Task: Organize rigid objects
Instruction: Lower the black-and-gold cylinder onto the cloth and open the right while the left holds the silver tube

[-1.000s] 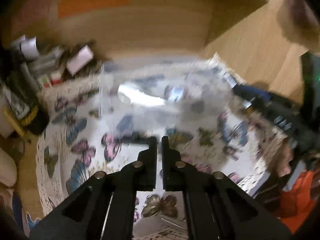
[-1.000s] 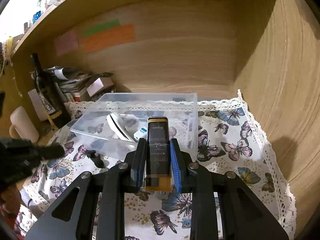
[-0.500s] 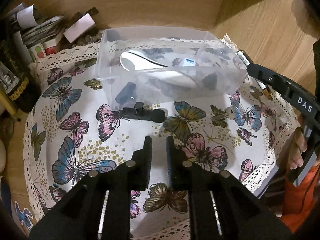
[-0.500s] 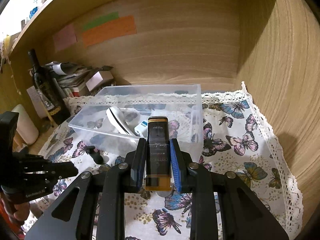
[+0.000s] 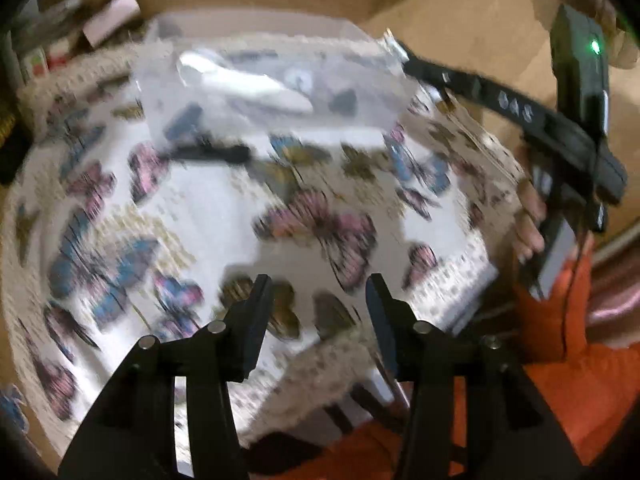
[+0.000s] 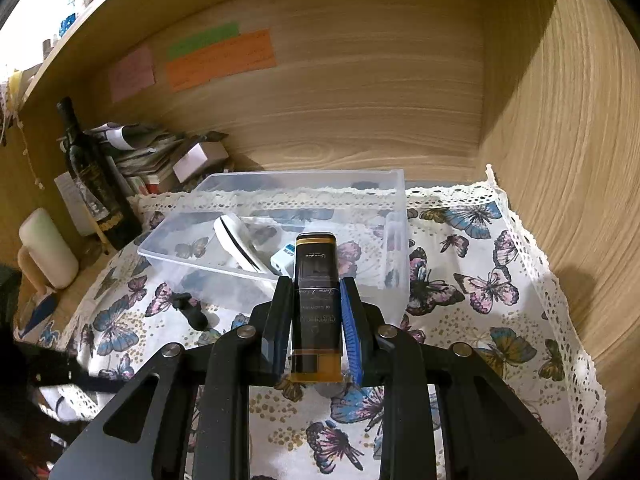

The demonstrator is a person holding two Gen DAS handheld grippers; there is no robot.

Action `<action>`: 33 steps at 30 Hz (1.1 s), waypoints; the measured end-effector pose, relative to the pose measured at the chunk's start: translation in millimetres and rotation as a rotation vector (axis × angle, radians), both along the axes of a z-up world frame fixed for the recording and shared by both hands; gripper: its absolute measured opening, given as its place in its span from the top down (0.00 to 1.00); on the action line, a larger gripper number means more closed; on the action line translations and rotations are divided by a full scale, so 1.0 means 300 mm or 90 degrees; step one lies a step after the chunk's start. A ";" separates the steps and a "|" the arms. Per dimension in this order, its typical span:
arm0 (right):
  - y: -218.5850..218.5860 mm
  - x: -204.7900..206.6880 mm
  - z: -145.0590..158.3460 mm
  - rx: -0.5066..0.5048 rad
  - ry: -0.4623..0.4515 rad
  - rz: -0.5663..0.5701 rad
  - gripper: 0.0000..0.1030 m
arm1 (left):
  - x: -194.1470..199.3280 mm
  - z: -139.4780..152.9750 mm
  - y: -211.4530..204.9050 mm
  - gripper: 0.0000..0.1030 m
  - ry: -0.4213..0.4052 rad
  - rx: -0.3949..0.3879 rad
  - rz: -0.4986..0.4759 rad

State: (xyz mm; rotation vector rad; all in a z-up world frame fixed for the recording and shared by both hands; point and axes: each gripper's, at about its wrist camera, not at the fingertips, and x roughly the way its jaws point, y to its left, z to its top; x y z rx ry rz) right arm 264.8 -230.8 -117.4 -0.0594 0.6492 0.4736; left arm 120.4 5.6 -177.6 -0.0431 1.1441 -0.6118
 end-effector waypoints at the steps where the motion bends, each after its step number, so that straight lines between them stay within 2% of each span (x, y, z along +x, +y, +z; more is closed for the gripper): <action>1: 0.000 0.001 0.001 0.002 0.000 0.000 0.79 | -0.006 -0.009 -0.002 0.54 0.011 0.000 -0.003; 4: 0.003 0.007 0.007 0.003 -0.003 0.003 0.79 | -0.030 -0.027 -0.008 0.54 0.030 0.005 -0.013; 9: 0.013 0.019 0.017 0.007 -0.007 0.013 0.79 | -0.045 -0.018 0.010 0.54 0.054 -0.032 -0.018; 15: 0.035 0.022 0.016 0.004 -0.008 0.029 0.79 | -0.019 0.008 0.053 0.55 0.051 -0.053 0.026; 19: 0.044 0.024 0.010 -0.004 -0.006 0.034 0.79 | -0.035 0.014 0.036 0.55 0.069 -0.067 -0.013; 22: 0.045 0.024 0.017 0.000 -0.009 0.035 0.79 | -0.043 -0.023 -0.009 0.67 0.108 -0.055 -0.041; 23: 0.045 0.022 0.023 0.002 -0.014 0.036 0.79 | -0.040 -0.038 -0.019 0.76 0.125 -0.054 -0.045; 24: 0.045 0.019 0.029 0.004 -0.017 0.037 0.79 | -0.035 -0.054 -0.024 0.81 0.142 -0.060 -0.048; 26: 0.045 0.014 0.038 0.004 -0.025 0.036 0.79 | -0.029 -0.075 -0.022 0.82 0.168 -0.081 -0.047; 30: 0.046 0.011 0.038 -0.002 -0.030 0.035 0.79 | -0.021 -0.078 -0.028 0.84 0.187 -0.113 -0.063; 33: 0.046 0.018 0.028 -0.007 -0.024 0.034 0.79 | -0.013 -0.107 -0.055 0.84 0.225 -0.111 -0.079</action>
